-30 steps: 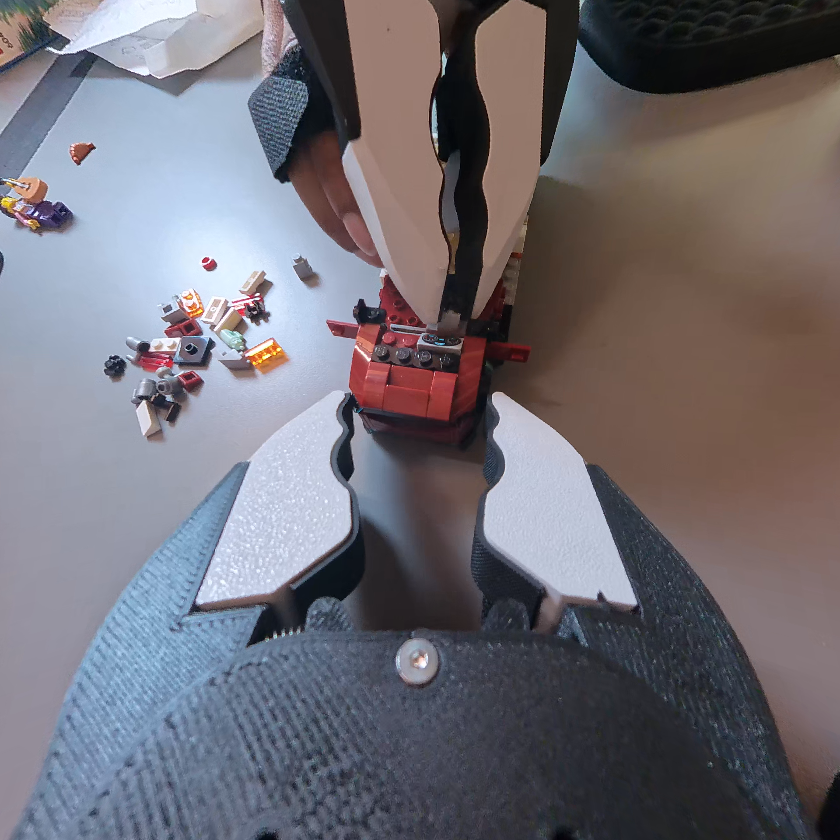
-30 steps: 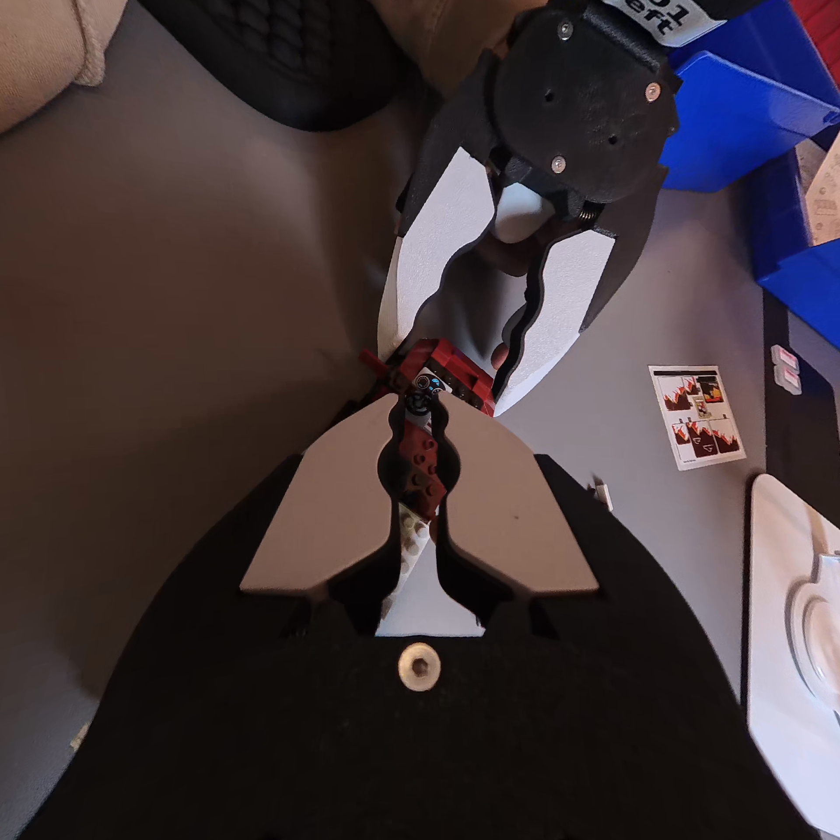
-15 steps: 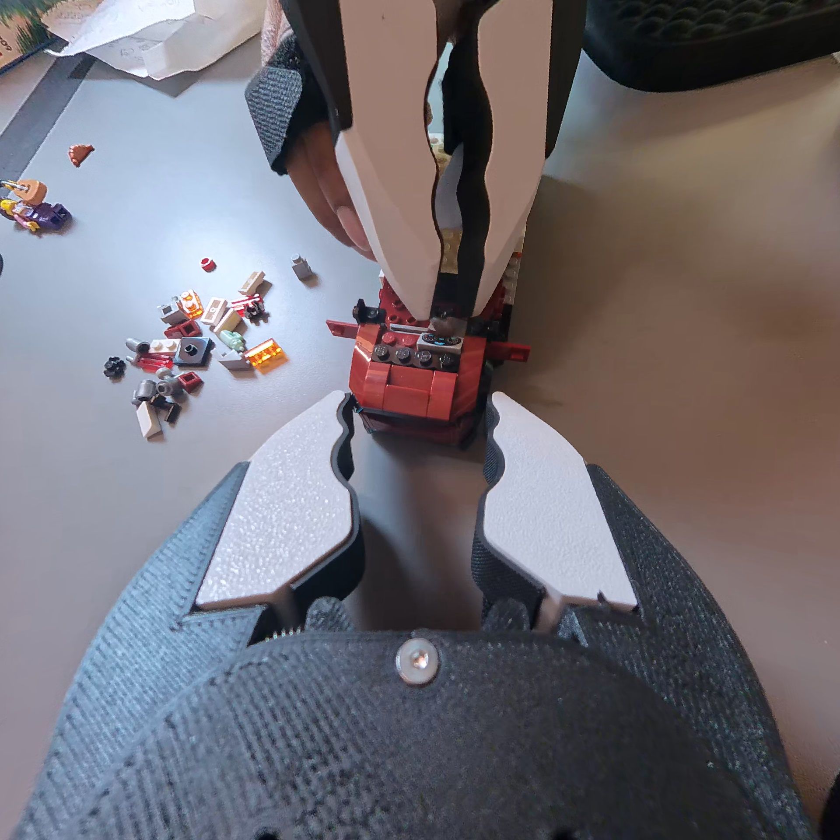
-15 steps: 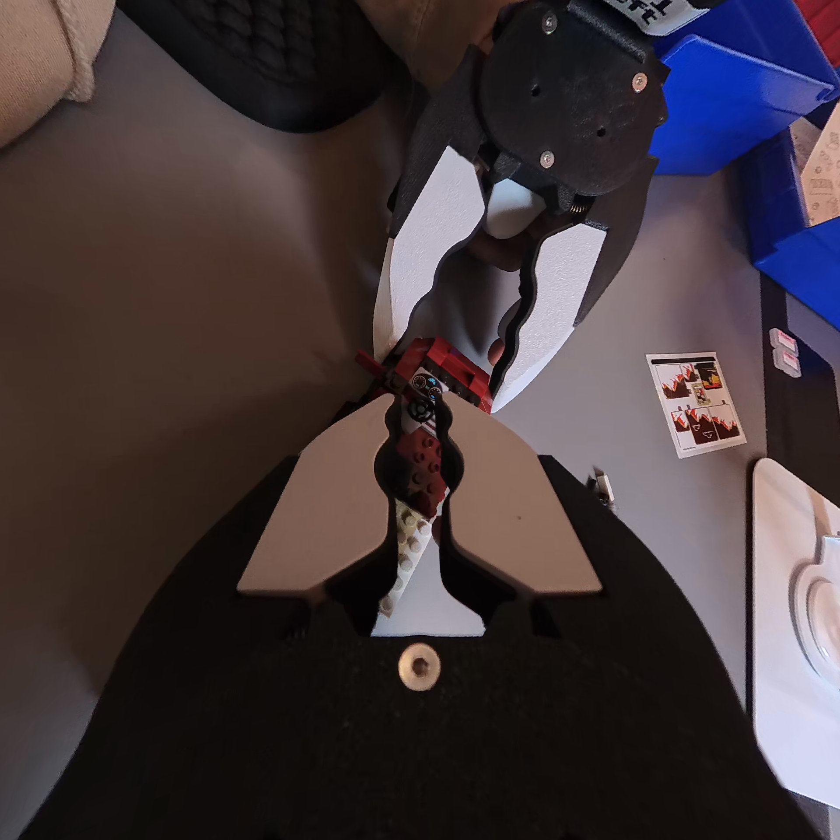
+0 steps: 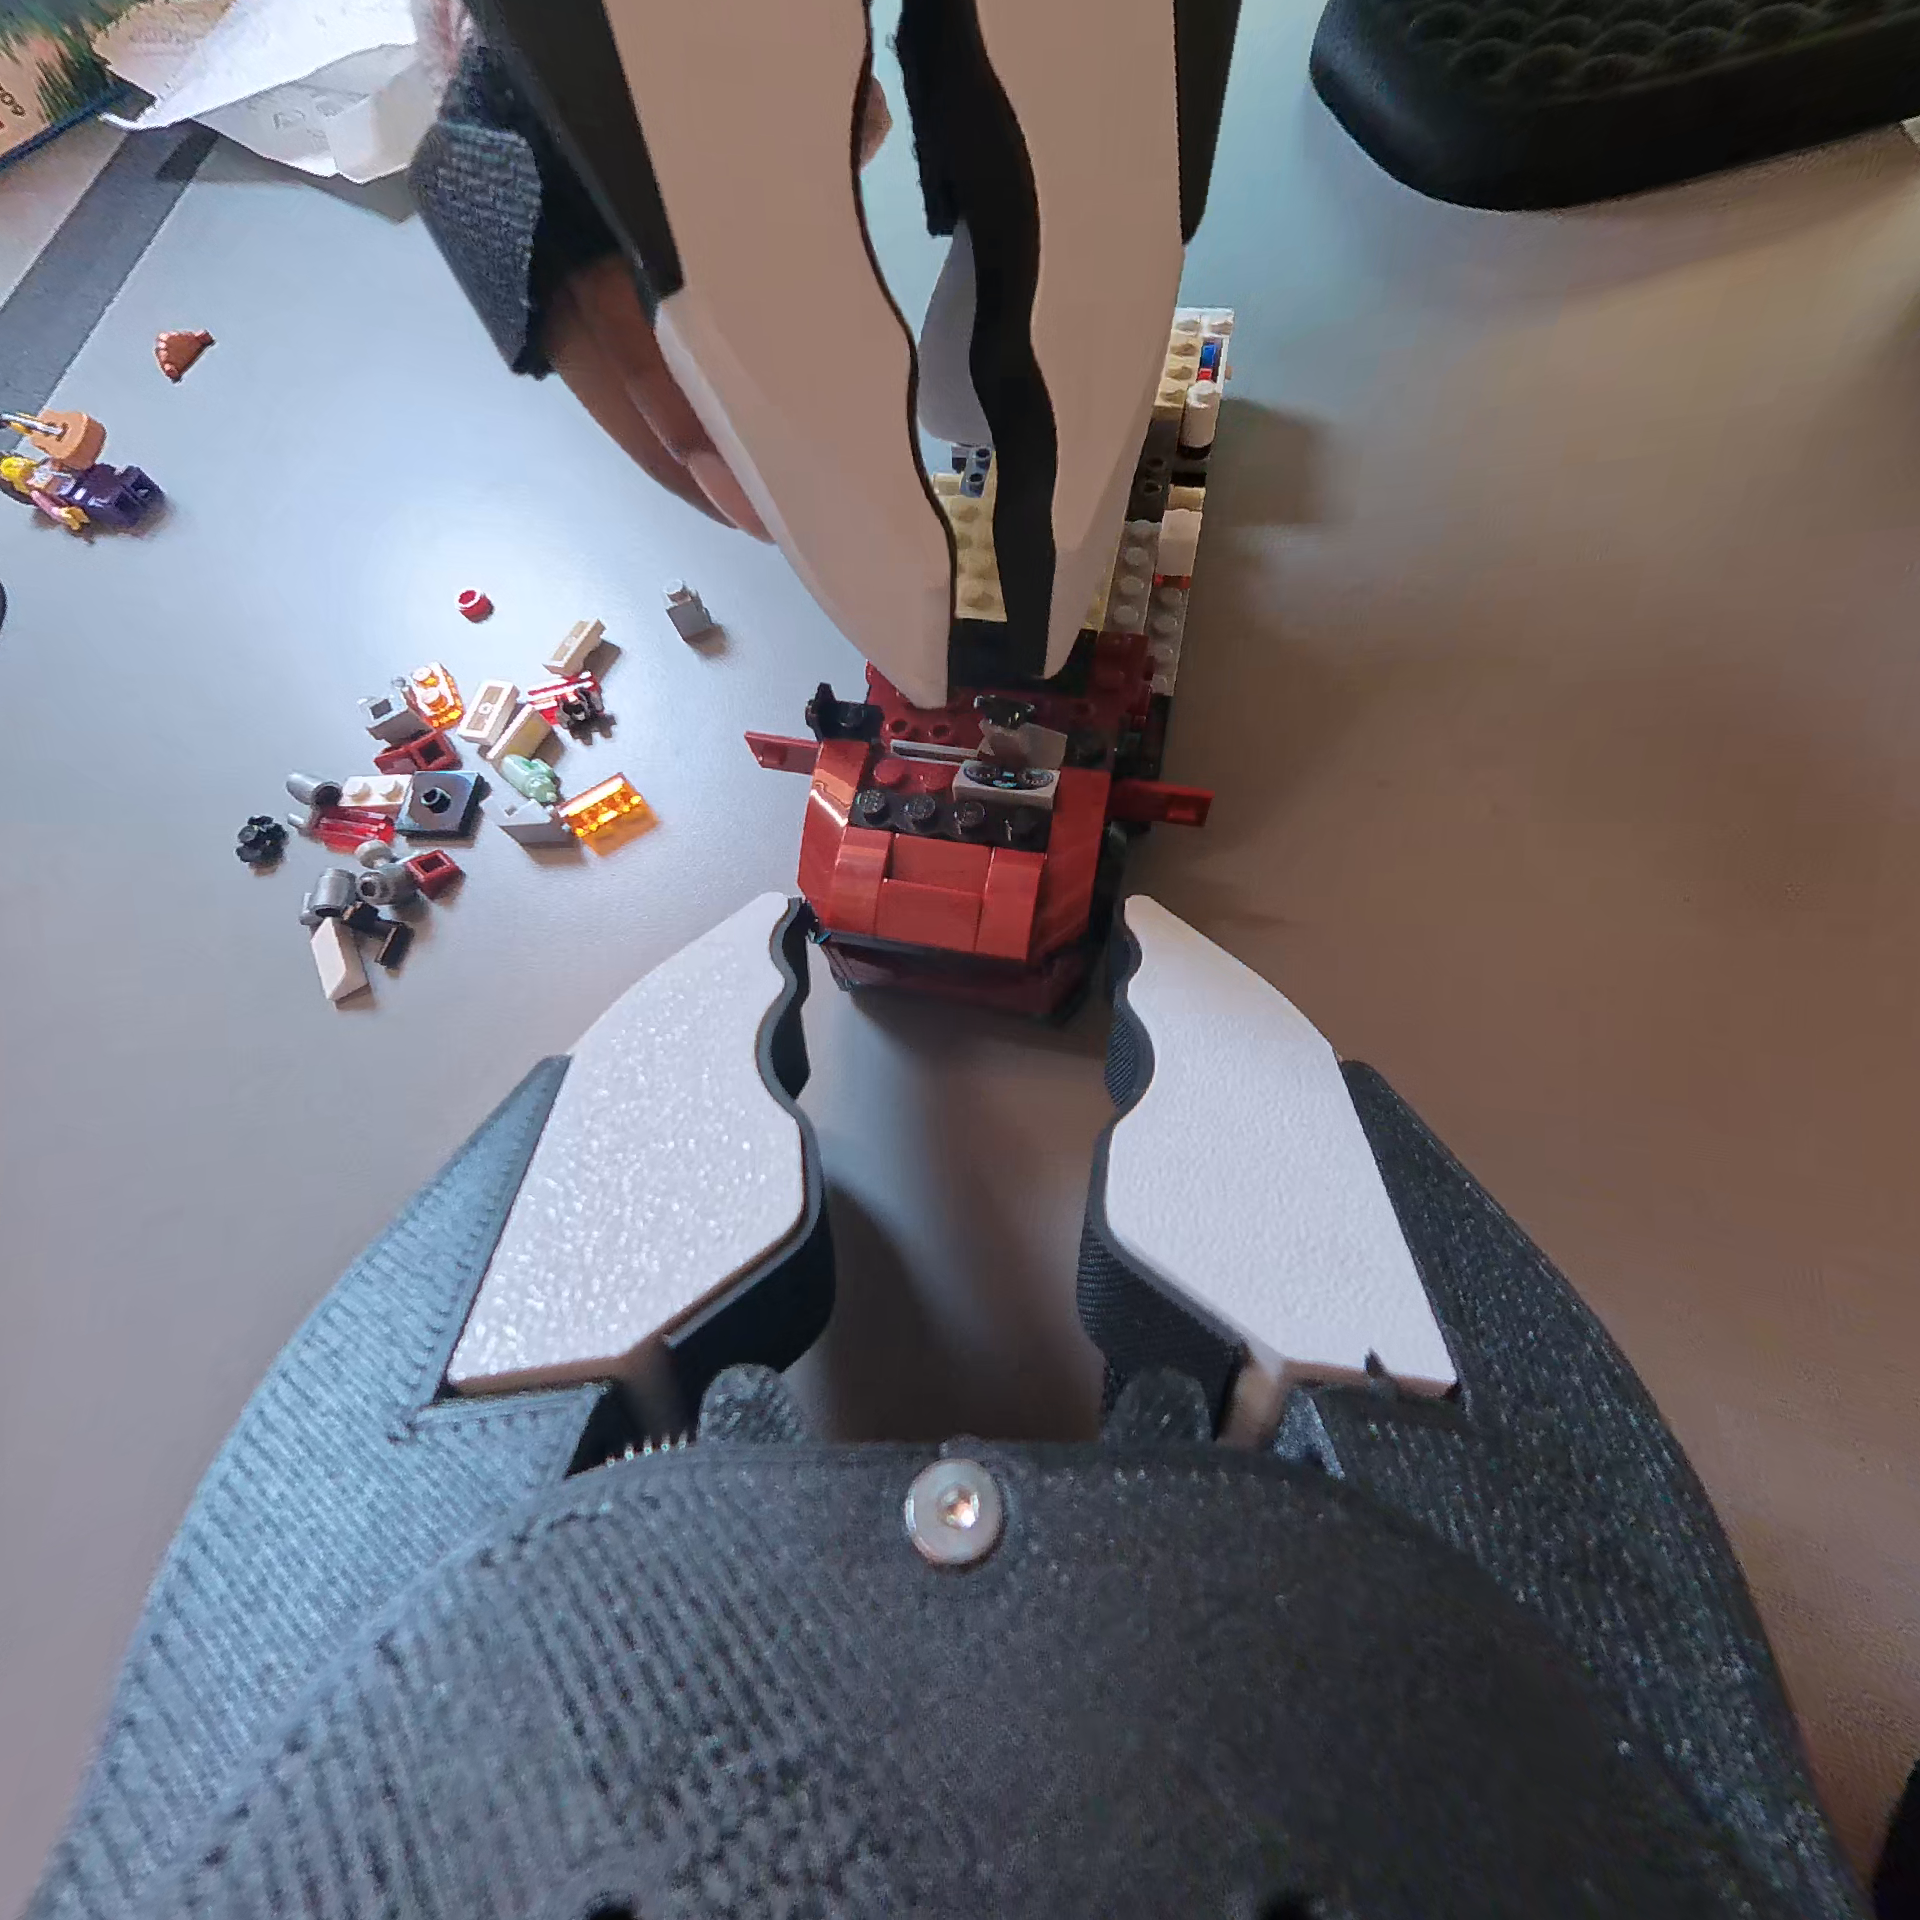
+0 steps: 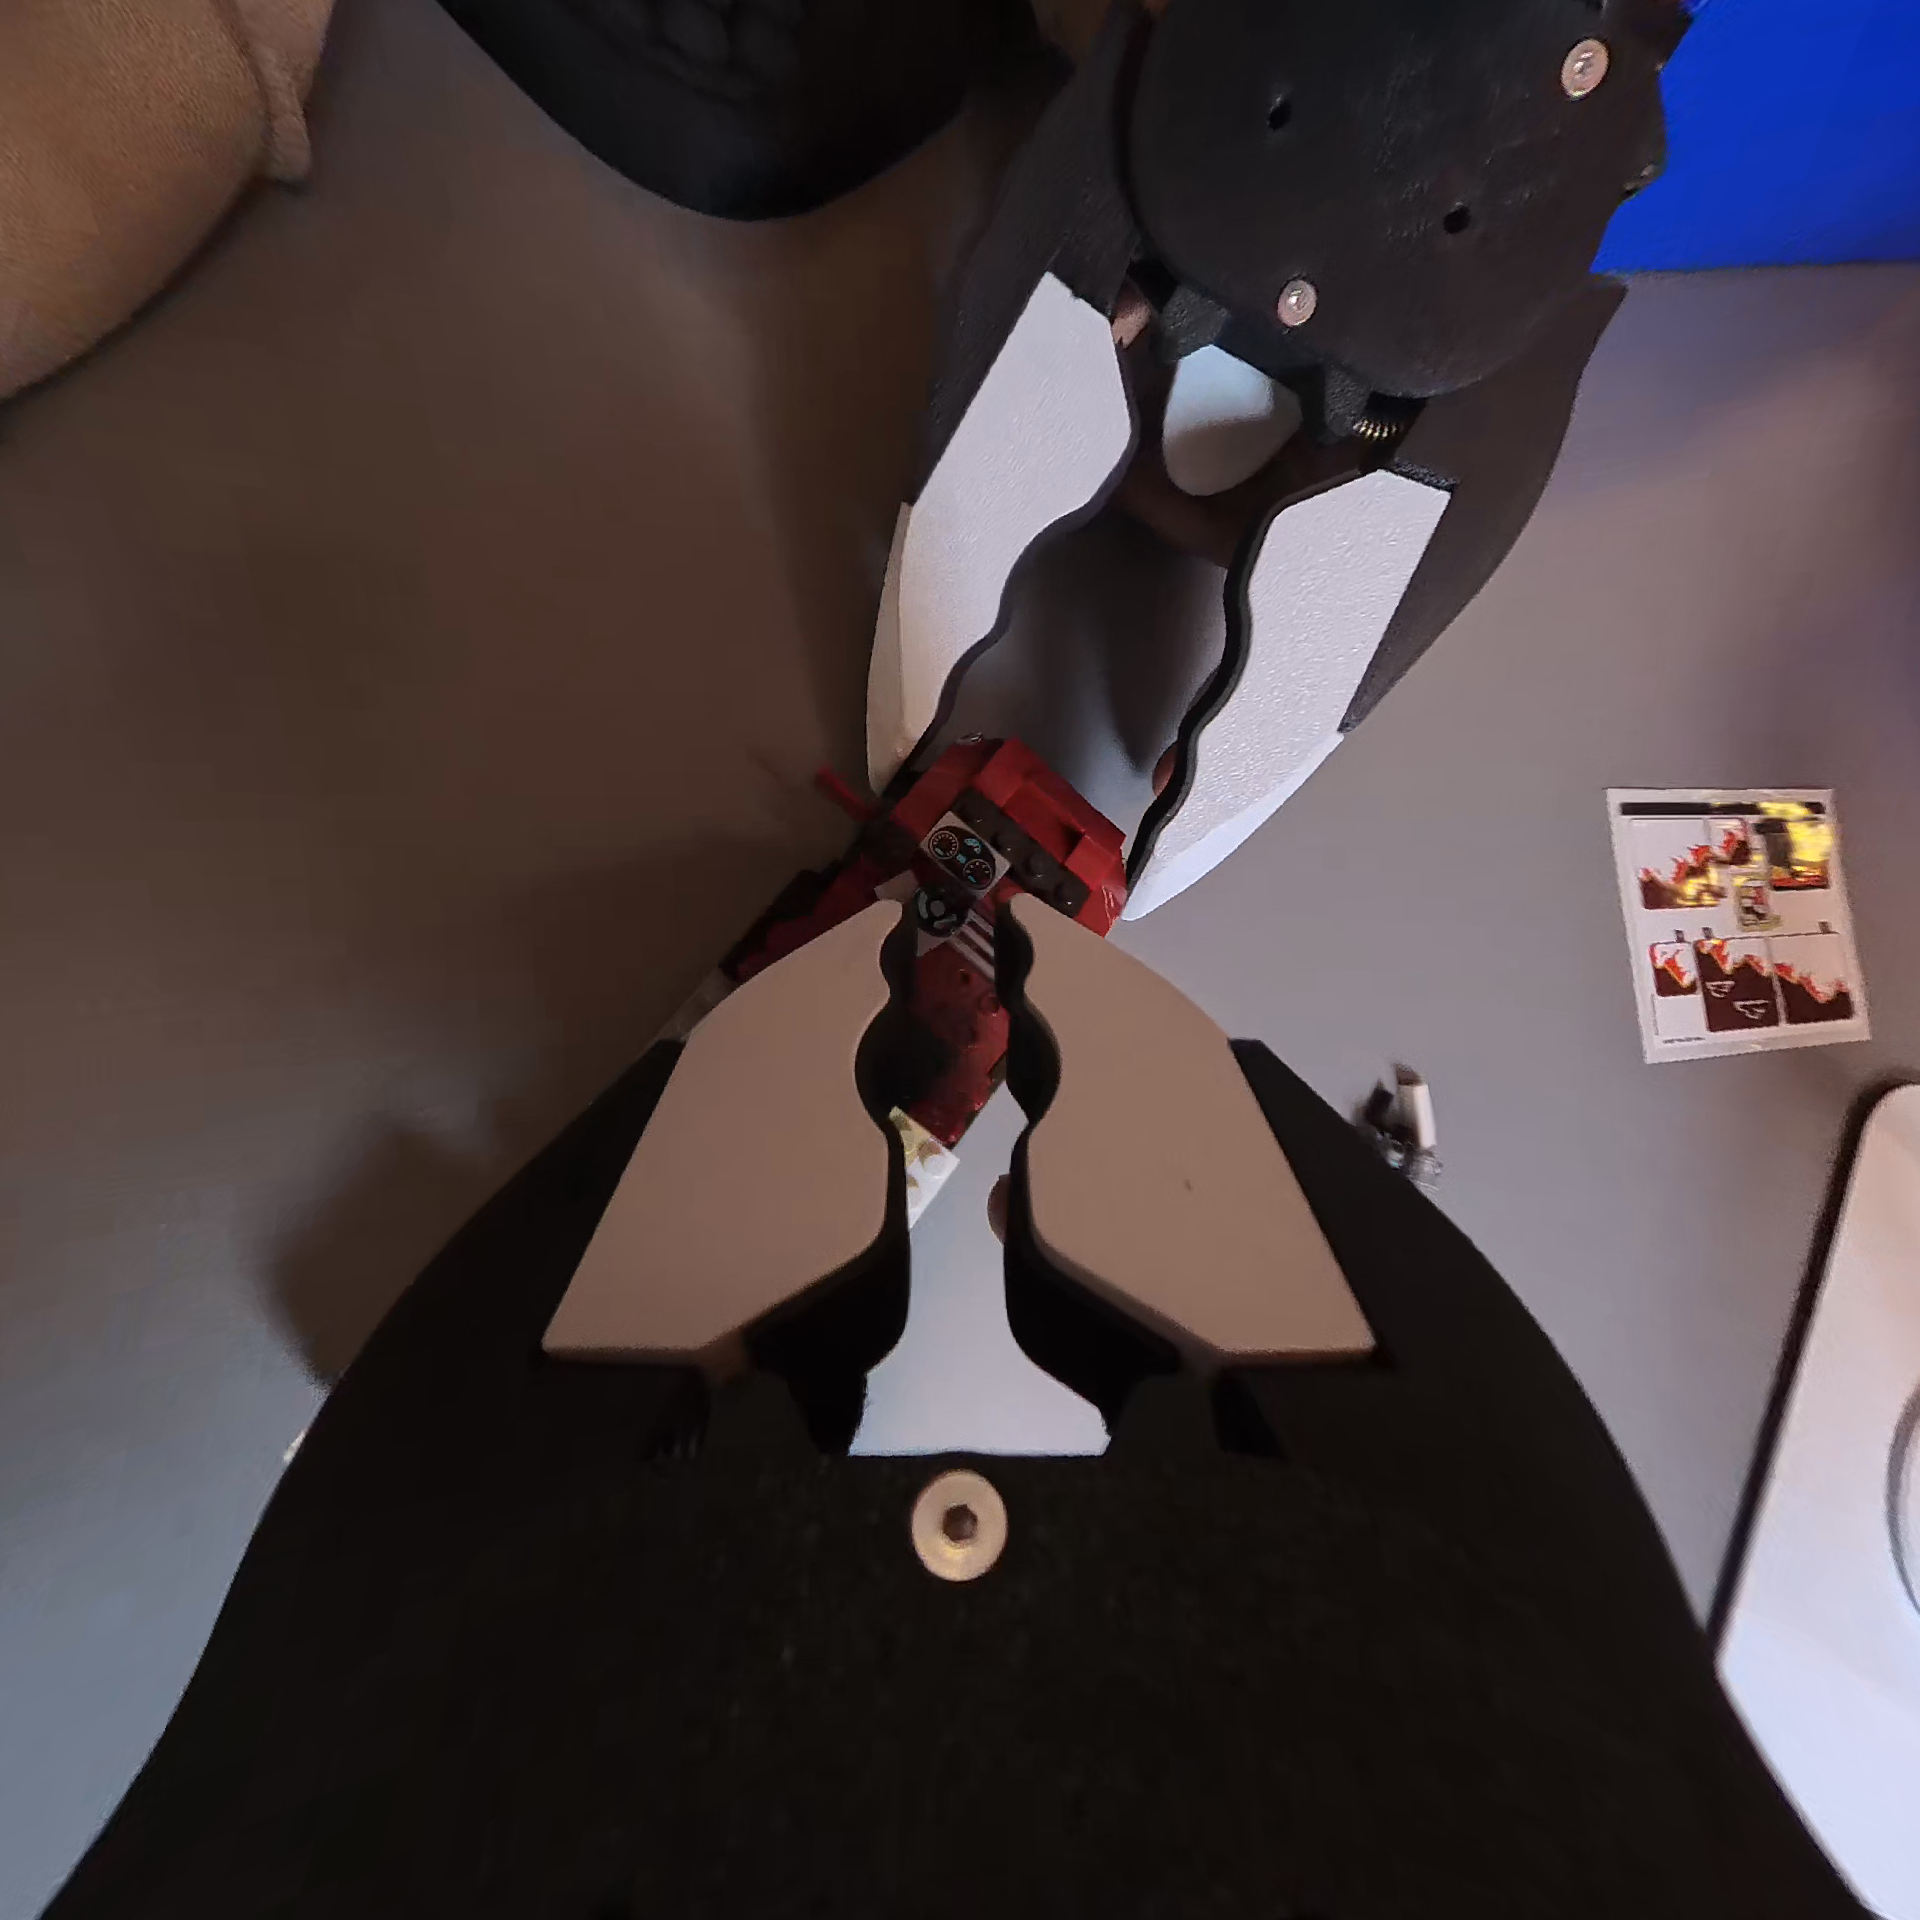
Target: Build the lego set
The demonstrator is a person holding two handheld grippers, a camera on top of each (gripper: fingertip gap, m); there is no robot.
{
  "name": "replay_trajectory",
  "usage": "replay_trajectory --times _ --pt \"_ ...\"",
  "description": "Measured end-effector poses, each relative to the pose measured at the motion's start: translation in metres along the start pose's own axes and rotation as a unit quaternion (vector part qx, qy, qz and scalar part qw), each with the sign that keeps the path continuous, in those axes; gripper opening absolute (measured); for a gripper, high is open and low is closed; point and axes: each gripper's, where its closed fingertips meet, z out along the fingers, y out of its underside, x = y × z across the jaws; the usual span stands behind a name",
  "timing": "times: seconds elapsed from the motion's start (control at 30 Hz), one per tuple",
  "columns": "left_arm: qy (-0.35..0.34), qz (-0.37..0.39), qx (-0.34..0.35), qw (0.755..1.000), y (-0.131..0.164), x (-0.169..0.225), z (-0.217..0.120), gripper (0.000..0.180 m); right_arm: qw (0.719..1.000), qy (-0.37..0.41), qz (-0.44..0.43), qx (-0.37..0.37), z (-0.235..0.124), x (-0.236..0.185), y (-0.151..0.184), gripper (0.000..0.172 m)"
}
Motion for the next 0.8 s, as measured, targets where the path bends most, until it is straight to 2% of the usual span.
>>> replay_trajectory --times 0.3,0.53,0.73,0.8 --pt "0.002 0.001 0.0 1.0 0.0 0.0007 0.0001 0.055 0.998 -0.056 -0.006 -0.029 0.0032 -0.0014 -0.0002 0.001" --pt "0.004 0.001 0.0 1.0 0.0001 0.001 -0.0001 0.055 0.998 -0.025 -0.058 -0.023 0.0001 0.002 -0.0077 0.0" --pt "0.004 0.001 0.0 1.0 0.0003 0.0012 -0.0001 0.055 0.999 -0.01 -0.045 -0.016 -0.0002 -0.0006 -0.0034 0.0" --pt "0.004 0.001 0.0 1.0 0.0002 0.0011 -0.0001 0.055 0.999 -0.012 -0.039 -0.017 -0.0003 0.001 -0.0046 0.006"
